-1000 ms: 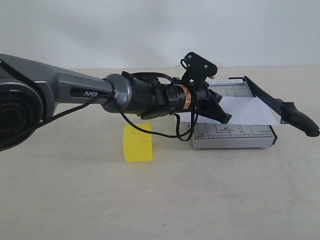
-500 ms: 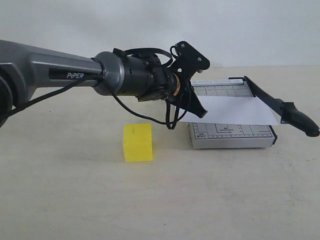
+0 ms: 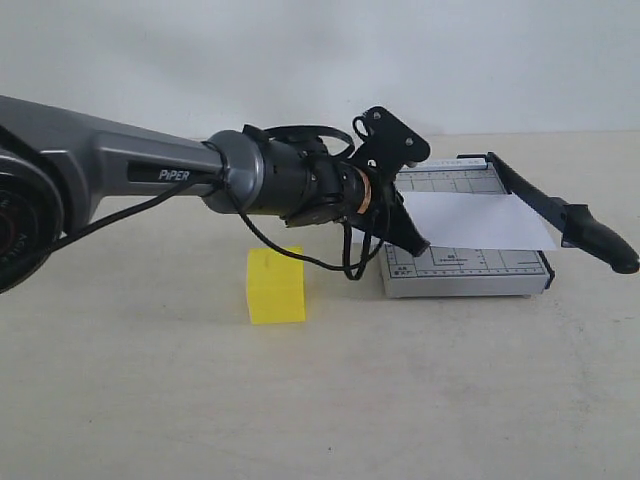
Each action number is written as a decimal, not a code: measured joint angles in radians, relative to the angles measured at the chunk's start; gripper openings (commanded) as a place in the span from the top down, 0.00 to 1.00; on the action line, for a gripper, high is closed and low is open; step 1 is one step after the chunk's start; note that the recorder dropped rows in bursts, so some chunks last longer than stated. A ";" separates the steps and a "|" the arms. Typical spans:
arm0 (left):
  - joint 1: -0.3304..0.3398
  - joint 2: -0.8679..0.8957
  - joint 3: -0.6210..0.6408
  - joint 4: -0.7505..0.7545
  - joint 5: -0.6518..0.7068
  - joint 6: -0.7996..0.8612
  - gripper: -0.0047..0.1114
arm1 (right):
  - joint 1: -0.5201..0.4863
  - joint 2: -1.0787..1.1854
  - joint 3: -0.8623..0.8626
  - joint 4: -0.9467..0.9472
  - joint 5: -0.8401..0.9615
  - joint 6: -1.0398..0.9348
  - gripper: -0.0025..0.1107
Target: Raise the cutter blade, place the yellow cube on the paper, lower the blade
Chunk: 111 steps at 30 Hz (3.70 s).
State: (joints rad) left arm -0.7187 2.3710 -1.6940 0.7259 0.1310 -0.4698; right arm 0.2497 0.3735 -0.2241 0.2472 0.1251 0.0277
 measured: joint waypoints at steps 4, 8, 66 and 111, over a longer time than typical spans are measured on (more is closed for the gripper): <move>0.000 0.009 -0.003 -0.032 -0.032 0.000 0.92 | 0.000 0.000 0.000 0.000 0.000 0.000 0.98; -0.010 0.031 -0.003 -0.044 -0.131 0.000 0.92 | 0.000 0.000 0.000 0.000 0.000 0.000 0.98; -0.014 -0.036 -0.009 -0.047 -0.157 -0.024 0.46 | 0.000 0.000 0.000 0.000 0.000 0.000 0.98; 0.035 -0.480 0.385 -0.420 0.492 -0.370 0.15 | 0.000 0.000 0.000 0.033 0.073 0.000 0.98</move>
State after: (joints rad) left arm -0.6836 1.8913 -1.3086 0.3057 0.6232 -0.8397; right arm 0.2497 0.3735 -0.2241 0.2800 0.1977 0.0277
